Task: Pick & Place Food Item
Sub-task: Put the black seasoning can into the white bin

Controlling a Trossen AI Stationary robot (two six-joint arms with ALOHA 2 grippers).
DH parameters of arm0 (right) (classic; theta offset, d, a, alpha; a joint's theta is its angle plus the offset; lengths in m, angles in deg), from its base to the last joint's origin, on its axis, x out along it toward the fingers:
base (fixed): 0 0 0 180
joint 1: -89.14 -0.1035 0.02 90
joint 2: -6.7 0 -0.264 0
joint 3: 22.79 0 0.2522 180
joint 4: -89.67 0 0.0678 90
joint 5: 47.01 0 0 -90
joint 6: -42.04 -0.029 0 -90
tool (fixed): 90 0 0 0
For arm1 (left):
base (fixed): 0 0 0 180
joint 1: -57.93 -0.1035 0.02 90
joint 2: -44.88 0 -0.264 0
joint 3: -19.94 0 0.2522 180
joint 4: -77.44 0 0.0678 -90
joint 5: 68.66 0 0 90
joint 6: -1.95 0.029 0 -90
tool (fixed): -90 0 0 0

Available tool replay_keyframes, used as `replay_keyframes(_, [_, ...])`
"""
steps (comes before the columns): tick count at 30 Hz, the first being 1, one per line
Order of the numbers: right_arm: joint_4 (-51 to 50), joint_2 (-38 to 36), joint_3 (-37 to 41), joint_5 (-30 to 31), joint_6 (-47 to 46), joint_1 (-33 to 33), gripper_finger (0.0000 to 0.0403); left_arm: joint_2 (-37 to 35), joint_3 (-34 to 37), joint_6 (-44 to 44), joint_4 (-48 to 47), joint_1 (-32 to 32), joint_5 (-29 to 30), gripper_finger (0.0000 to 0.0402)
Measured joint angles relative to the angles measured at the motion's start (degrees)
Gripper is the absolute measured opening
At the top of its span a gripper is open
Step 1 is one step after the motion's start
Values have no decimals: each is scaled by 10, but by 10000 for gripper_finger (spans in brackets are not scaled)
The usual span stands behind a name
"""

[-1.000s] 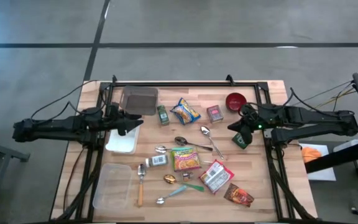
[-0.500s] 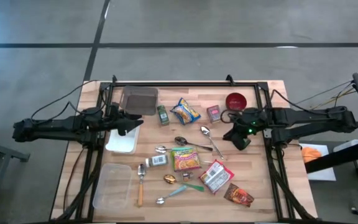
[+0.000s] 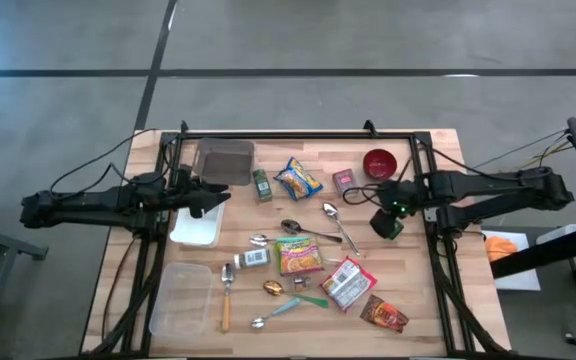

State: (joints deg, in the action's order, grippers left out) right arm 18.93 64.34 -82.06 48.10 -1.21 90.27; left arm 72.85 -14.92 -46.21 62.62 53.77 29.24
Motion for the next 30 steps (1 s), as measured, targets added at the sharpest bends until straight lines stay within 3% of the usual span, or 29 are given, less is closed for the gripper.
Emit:
replay_keyframes(4, [-4,25,9,37,8,0,226,0,0,0,0,0,0,389])
replay_keyframes(10, [-1,71,22,34,8,0,226,0,0,-2,0,0,-12,389])
replay_keyframes(19, [1,137,45,-36,-27,1,226,0,0,-2,0,0,-20,389])
replay_keyframes(30, [4,186,59,-36,-18,32,226,0,0,-13,0,0,-52,389])
